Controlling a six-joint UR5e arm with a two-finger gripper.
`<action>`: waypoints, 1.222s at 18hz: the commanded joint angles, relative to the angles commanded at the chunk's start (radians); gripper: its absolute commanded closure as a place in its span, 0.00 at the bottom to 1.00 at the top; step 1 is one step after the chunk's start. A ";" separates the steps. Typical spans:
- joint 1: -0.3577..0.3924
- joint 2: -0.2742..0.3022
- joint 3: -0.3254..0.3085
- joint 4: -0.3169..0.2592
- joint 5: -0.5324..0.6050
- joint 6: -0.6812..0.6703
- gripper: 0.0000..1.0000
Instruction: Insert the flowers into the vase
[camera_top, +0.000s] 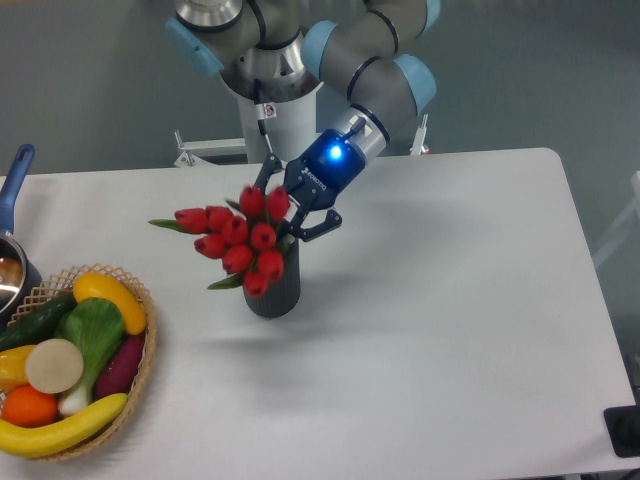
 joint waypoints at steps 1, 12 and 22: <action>0.000 0.000 0.002 0.000 0.000 0.002 0.43; 0.020 0.008 -0.012 -0.002 0.040 0.121 0.00; 0.064 0.129 0.024 -0.005 0.229 0.117 0.00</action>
